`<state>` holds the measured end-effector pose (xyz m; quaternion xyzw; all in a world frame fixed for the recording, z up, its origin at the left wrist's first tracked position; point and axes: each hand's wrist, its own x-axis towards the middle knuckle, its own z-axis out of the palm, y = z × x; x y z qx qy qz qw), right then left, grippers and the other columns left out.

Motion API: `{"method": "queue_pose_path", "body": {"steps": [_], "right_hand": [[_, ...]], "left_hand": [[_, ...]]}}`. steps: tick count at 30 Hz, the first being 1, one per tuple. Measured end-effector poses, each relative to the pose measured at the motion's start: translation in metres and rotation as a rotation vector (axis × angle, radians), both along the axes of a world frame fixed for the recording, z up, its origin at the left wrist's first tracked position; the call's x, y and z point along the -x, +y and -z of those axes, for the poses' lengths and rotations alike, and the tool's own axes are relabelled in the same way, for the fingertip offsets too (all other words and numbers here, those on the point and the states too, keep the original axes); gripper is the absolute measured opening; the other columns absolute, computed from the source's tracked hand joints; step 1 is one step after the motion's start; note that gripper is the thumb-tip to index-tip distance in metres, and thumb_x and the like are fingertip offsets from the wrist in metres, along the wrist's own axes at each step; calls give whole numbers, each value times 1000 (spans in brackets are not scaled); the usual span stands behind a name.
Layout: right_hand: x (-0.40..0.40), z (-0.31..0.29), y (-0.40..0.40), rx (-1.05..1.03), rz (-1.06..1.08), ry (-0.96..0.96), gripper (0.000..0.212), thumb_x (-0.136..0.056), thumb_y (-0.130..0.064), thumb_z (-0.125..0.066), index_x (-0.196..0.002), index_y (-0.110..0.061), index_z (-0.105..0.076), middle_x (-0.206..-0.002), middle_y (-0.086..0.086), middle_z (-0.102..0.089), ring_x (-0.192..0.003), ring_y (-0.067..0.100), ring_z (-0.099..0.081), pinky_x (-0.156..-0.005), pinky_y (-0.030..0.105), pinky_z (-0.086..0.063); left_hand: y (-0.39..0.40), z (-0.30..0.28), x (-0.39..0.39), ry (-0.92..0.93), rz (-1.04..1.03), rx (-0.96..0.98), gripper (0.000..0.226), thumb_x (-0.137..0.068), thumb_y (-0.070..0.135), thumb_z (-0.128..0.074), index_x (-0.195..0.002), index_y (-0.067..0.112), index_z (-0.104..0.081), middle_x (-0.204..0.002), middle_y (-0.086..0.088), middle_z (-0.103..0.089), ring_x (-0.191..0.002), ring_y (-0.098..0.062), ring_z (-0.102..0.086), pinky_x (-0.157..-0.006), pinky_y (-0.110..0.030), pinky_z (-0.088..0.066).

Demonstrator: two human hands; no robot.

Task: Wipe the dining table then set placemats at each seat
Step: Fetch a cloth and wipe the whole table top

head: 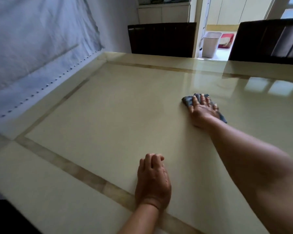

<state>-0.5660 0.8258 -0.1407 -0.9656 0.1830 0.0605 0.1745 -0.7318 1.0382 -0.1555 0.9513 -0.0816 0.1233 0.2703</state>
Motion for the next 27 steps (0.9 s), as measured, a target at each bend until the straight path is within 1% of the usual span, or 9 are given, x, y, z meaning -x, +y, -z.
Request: {"method": "queue_pose_path", "body": {"steps": [2, 6, 10, 13, 16, 18, 21, 24, 27], "right_hand": [[-15, 0, 16, 8, -57, 4, 55, -99, -44, -19, -150, -29, -8, -160, -3, 8, -146, 19, 10, -117, 42, 4], [-2, -1, 57, 17, -497, -103, 51, -99, -45, -21, -148, -34, -14, -160, -6, 0, -146, 16, 5, -117, 43, 0], [53, 1, 84, 42, -745, -113, 52, -99, -47, -22, -148, -37, -11, -159, -10, 1, -146, 12, 5, -116, 40, -1], [115, 4, 89, 23, -816, -84, 60, -96, -50, -30, -148, -39, -3, -157, -15, 9, -142, 7, 15, -116, 36, 6], [181, 6, 89, 21, -843, -96, 64, -94, -45, -37, -149, -32, -7, -157, -13, 8, -135, 5, 24, -114, 32, 12], [220, 1, 92, 12, -827, -99, 62, -93, -48, -27, -150, -28, -11, -158, -7, 3, -135, 10, 26, -114, 33, 16], [272, -5, 96, 52, -861, -21, 77, -80, -55, -1, -150, -24, -9, -159, 1, 0, -139, 22, 24, -113, 40, 22], [328, -2, 86, 87, -881, 13, 73, -81, -56, -1, -149, -32, -12, -159, 0, 1, -143, 24, 18, -114, 38, 21], [376, 2, 66, 60, -809, 56, 60, -85, -62, -3, -144, -49, -1, -151, -15, 19, -139, 12, 29, -111, 31, 26]], "left_hand": [[0, 1, -1, -14, 14, -21, 25, -75, 17, -36, -91, 15, -55, -92, -7, -60, -77, -29, -57, -78, -29, -35], [0, -2, -1, -31, 32, -31, 34, -78, 20, -33, -96, 8, -59, -95, -14, -61, -80, -34, -58, -78, -37, -44], [1, -7, 1, -83, 29, 96, 33, -83, 22, -31, -87, 1, -56, -89, -20, -55, -78, -37, -55, -75, -40, -48], [1, -13, 5, -74, -5, 115, 38, -85, 28, -31, -81, -1, -55, -88, -25, -53, -81, -40, -53, -76, -46, -46], [0, -21, 12, 132, 12, -47, 52, -84, 41, -23, -92, 2, -56, -105, -23, -53, -96, -38, -48, -87, -43, -36], [-2, -26, 21, 249, 14, -162, 45, -88, 42, -24, -99, 10, -55, -117, -15, -50, -109, -33, -41, -94, -39, -29], [-8, -31, 53, 306, 84, -173, 31, -95, 33, -34, -103, 12, -56, -121, -13, -50, -114, -31, -39, -98, -36, -27], [-14, -33, 106, 348, 209, -120, 29, -95, 30, -36, -107, 11, -55, -122, -14, -50, -114, -31, -39, -100, -34, -26], [-17, -37, 149, 385, 372, -56, 27, -93, 27, -41, -109, 12, -56, -122, -13, -50, -116, -30, -40, -101, -33, -28]]}}
